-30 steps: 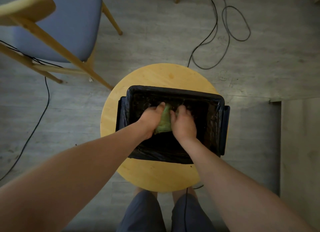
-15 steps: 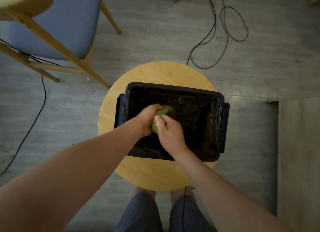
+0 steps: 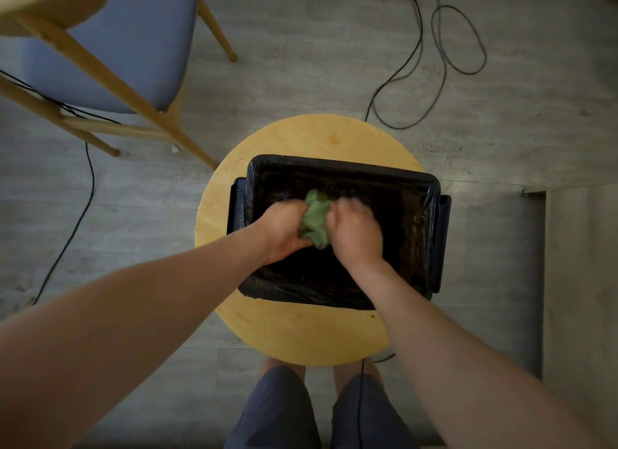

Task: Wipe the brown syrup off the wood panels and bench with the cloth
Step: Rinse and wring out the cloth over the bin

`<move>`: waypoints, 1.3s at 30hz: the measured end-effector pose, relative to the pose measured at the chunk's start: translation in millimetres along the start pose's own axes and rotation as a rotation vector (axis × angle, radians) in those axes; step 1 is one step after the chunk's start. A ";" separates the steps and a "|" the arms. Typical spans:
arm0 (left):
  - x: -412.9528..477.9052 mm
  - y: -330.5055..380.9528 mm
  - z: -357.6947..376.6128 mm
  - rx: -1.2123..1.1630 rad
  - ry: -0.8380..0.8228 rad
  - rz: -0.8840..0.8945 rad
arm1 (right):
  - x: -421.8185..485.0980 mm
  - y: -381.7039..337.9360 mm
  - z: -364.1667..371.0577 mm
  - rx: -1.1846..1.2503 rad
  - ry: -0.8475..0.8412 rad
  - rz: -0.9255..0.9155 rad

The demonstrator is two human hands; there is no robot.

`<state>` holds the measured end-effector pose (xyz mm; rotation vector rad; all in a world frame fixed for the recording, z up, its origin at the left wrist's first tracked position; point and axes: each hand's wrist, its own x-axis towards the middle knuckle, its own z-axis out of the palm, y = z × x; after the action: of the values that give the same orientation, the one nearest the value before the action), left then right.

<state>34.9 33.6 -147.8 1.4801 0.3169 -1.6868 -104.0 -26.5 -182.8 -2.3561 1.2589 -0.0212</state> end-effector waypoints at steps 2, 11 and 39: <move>-2.1 4.0 -2.2 0.143 0.072 -0.041 | 3.6 9.9 -6.4 0.027 -0.047 0.242; 7.7 -0.7 7.0 0.090 -0.019 -0.285 | -1.4 -23.0 -0.1 0.651 -0.397 0.682; -4.3 21.4 9.0 0.913 0.064 0.157 | -3.7 23.6 -64.0 0.326 -0.428 0.132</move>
<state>43.9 16.3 -134.5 2.1246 -0.6132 -1.7320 -139.2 -59.8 -134.6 -1.8690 1.0988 0.2840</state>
